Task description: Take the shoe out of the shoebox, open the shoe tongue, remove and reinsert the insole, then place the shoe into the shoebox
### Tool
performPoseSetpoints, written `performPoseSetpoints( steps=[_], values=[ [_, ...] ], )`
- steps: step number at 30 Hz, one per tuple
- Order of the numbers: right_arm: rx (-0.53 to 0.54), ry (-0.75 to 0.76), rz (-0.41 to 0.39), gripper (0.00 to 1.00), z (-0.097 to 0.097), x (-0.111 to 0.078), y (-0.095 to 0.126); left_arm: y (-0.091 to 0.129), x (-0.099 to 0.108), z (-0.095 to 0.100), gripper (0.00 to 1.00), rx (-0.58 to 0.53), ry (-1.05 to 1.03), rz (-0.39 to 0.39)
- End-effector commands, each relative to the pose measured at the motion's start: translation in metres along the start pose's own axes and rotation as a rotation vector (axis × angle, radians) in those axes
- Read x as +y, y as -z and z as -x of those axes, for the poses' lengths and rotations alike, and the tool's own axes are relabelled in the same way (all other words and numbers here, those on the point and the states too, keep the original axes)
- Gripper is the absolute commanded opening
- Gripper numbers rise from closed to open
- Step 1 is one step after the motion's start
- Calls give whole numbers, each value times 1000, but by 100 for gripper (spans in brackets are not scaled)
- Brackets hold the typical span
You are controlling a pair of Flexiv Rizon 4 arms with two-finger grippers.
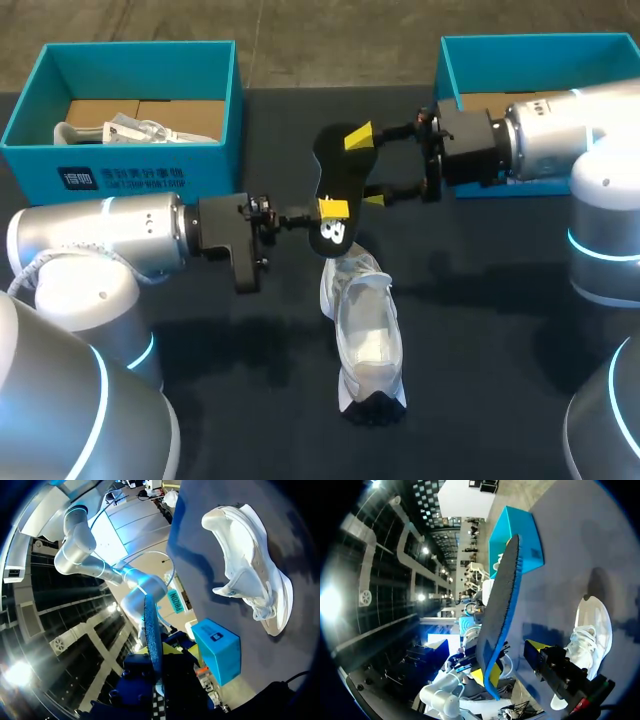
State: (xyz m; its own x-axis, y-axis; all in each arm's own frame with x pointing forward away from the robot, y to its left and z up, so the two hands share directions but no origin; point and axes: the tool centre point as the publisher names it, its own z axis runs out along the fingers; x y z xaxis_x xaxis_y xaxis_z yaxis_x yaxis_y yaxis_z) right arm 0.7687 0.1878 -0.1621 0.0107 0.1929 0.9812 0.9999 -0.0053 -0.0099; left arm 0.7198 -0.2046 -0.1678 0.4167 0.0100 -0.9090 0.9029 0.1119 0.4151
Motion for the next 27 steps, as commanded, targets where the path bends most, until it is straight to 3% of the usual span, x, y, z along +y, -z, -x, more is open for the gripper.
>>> performPoseSetpoints(
  steps=[1, 6, 12, 16, 20, 27],
  values=[
    [-2, -8, 6, 100, 1, 0, -4, -4, -1, 0, 0, 6, -9, 8],
    [2, -12, 17, 99, 2, -1, -1, -6, -2, -2, 0, 12, -18, 16],
    [1, -18, 21, 83, 2, -1, 0, -7, -1, -4, 0, 16, -20, 25],
    [0, -22, 25, 78, 2, 0, 1, -7, -2, -6, 0, 17, -20, 29],
    [1, -29, 30, 55, 3, 1, 1, -7, -2, -6, 0, 17, -21, 34],
    [5, -34, 40, 47, 3, 4, 1, -7, -2, -8, 0, 17, -24, 44]
  ],
)
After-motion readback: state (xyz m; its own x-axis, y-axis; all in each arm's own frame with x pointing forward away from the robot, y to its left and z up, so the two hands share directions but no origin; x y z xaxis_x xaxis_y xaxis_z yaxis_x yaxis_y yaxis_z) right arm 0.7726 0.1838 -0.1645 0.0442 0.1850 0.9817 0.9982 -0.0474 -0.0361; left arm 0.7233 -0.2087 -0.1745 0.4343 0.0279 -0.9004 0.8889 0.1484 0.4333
